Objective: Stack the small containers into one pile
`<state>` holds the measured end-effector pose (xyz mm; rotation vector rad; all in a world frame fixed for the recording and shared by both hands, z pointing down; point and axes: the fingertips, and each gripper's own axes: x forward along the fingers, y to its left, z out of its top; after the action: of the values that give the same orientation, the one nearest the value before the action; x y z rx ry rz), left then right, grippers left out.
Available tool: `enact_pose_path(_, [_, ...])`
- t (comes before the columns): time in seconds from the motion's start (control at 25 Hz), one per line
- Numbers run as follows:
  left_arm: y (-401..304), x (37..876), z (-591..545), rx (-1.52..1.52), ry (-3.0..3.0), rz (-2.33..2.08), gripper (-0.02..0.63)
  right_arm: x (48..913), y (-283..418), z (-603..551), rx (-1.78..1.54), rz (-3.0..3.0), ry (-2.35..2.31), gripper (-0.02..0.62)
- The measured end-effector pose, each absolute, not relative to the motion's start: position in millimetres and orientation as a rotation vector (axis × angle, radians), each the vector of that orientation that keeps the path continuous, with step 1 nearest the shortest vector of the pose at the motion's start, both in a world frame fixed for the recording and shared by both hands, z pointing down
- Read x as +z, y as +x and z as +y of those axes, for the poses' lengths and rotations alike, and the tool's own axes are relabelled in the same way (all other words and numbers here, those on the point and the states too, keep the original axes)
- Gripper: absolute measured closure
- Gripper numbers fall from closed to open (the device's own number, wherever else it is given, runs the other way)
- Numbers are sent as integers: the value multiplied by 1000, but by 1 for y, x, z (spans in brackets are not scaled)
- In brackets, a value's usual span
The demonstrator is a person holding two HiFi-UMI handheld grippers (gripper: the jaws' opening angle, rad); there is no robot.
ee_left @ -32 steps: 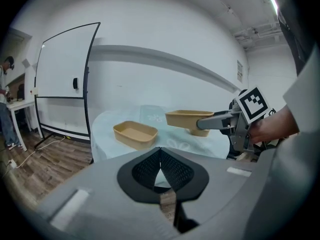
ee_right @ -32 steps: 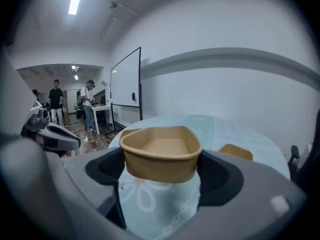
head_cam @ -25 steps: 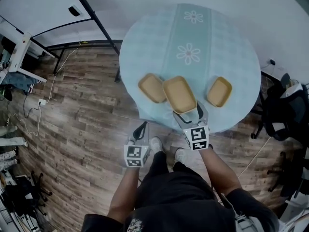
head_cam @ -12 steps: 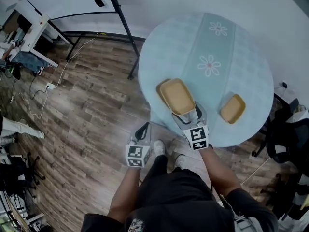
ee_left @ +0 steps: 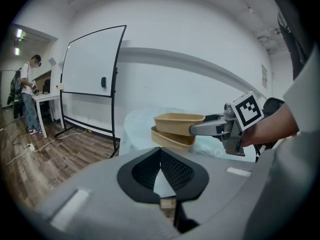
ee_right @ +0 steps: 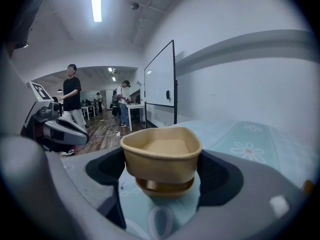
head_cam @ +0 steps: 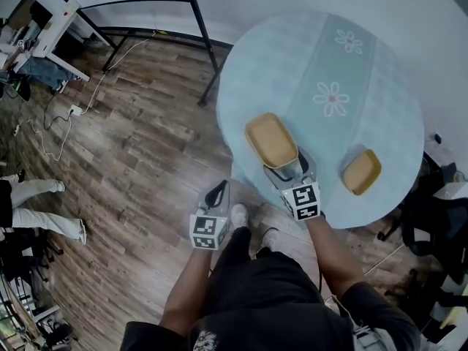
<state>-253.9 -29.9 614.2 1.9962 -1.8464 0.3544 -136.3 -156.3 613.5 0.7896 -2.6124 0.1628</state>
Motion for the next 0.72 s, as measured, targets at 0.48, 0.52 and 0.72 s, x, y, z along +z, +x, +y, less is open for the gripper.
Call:
enact_pose_path(0.48, [-254,634,-38,348,1981,-1796,600,643,-145,-165,182,-2622,731,136])
enact_pose_path(0.52, [-253,635,-37,349,1978,-1791,600,647,-146,-165,186,-2622,720,129])
enact_pose_path(0.72, [-252,638,-36,356,1975,-1773,600,656,-147,-164,173,-2599,692,109])
